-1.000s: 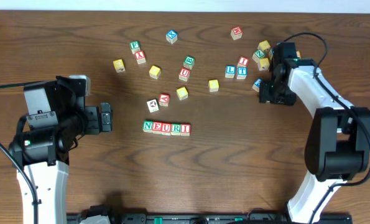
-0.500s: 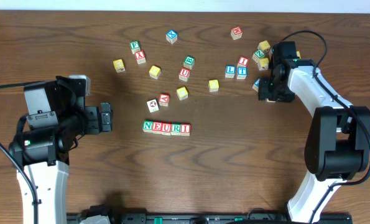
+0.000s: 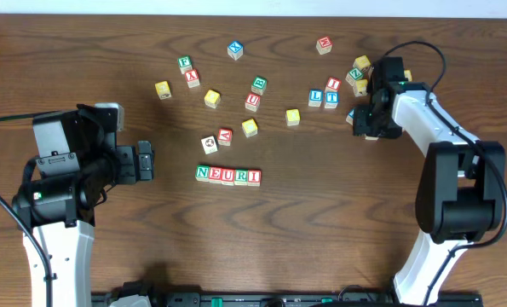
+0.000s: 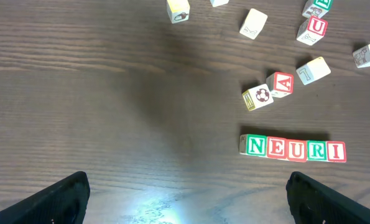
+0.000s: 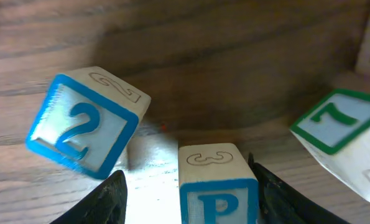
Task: Spell out NEURIPS
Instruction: 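Close the right gripper on the blue P block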
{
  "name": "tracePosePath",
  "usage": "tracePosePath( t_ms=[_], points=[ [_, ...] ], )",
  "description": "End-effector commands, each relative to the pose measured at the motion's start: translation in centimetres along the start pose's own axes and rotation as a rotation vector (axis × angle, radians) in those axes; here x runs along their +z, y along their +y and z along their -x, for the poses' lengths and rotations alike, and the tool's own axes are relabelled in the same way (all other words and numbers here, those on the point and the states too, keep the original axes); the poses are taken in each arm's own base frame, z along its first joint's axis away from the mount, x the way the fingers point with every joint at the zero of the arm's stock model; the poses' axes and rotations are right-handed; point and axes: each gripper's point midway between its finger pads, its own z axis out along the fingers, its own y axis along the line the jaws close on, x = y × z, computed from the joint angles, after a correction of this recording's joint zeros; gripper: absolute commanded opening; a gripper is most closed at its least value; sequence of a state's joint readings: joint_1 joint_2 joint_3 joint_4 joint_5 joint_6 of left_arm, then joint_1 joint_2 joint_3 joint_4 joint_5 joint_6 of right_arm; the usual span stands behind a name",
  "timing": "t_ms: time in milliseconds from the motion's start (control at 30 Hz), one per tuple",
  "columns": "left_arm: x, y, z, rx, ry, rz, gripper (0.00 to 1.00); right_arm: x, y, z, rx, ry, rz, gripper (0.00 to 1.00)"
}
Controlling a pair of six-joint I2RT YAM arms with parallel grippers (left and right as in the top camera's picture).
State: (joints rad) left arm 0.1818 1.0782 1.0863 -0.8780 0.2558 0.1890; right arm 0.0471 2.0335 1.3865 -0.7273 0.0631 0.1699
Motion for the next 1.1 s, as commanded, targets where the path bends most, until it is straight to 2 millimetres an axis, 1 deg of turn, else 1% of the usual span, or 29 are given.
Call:
tracePosePath(
  t_ms=[0, 167, 233, 267, 400, 533, 633, 667, 733, 1000, 1067],
  points=[
    [-0.36, 0.13, 0.48, 0.017, -0.014, 0.007, 0.99, 0.79, 0.05, -0.39, -0.019, 0.016, -0.014, 0.56],
    [-0.36, 0.13, 0.48, 0.017, -0.014, 0.007, 0.99, 0.79, 0.08, -0.18, -0.018, 0.008, -0.013, 0.55],
    [-0.36, 0.13, 0.48, 0.017, -0.014, 0.007, 0.99, 0.79, 0.11, -0.06, -0.017, 0.003, -0.012, 0.47],
    [-0.36, 0.13, 0.48, 0.017, -0.014, 0.007, 0.99, 0.79, 0.12, 0.01, -0.017, 0.0, -0.012, 0.44],
    [-0.36, 0.13, 0.48, 0.017, -0.014, 0.007, 0.99, 0.79, 0.17, 0.31, -0.017, -0.012, -0.01, 0.4],
    [-0.36, 0.13, 0.48, 0.017, -0.014, 0.007, 0.99, 0.79, 0.18, 0.42, -0.016, -0.017, -0.01, 0.27],
    [-0.36, 0.13, 0.48, 0.017, -0.014, 0.007, 0.99, 0.79, 0.13, 0.48, -0.016, -0.019, -0.013, 0.26],
    [-0.36, 0.13, 0.48, 0.017, -0.014, 0.007, 0.99, 0.79, 0.1, 0.48, -0.016, -0.019, -0.014, 0.24],
    [-0.36, 0.13, 0.48, 0.017, -0.014, 0.007, 0.99, 0.78, -0.02, 0.49, -0.016, -0.02, -0.022, 0.23],
    [-0.36, 0.13, 0.48, 0.017, -0.014, 0.007, 0.99, 0.67, 0.09, 0.41, -0.017, -0.014, -0.015, 0.22],
    [-0.36, 0.13, 0.48, 0.017, -0.014, 0.007, 0.99, 0.49, 0.26, 0.41, -0.017, -0.008, -0.005, 0.2]
  ],
)
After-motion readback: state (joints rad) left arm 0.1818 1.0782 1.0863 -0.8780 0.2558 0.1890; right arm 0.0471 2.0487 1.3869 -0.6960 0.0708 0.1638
